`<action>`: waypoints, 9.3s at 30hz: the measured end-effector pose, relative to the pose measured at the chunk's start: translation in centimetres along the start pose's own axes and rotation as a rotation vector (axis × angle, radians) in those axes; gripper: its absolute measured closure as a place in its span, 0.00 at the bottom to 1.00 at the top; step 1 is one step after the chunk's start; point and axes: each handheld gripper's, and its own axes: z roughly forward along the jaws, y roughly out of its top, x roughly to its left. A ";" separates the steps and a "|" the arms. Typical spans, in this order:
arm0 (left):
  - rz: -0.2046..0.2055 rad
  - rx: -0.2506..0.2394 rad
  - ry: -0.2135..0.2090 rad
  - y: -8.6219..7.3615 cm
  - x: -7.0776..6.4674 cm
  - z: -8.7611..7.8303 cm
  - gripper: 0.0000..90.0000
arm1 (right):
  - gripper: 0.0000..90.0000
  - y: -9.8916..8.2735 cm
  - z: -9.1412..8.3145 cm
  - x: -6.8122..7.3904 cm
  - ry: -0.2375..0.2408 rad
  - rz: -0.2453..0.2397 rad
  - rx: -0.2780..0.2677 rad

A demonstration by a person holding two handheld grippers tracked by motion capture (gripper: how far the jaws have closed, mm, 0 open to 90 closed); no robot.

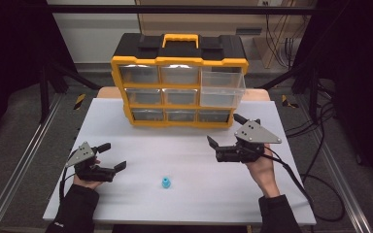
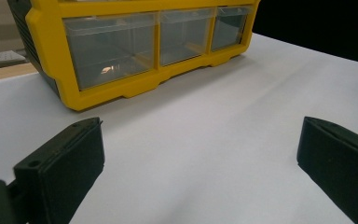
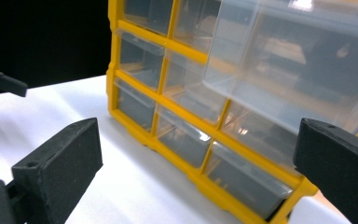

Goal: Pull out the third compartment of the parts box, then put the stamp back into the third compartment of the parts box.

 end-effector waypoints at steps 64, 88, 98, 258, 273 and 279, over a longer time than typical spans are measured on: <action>-0.013 0.004 0.001 -0.2 -0.3 0.3 0.01 | 0.02 -7.2 4.4 5.1 0.315 0.166 0.140; -0.013 0.011 0.003 -0.2 -0.2 0.4 0.01 | 0.02 -7.8 5.8 7.0 0.364 0.159 0.197; -0.010 0.010 0.004 -0.2 -0.3 0.4 0.01 | 0.02 -7.6 6.2 7.7 0.376 0.149 0.201; -0.001 0.008 0.015 0.0 -0.3 0.2 0.02 | 0.80 -8.2 9.6 11.8 0.551 0.053 0.363; -0.001 0.010 0.014 0.0 -0.3 0.2 0.02 | 0.80 -6.9 8.6 11.1 0.541 0.047 0.328; -0.001 0.010 0.014 0.0 -0.3 0.3 0.02 | 0.80 -6.6 8.4 10.9 0.536 0.045 0.322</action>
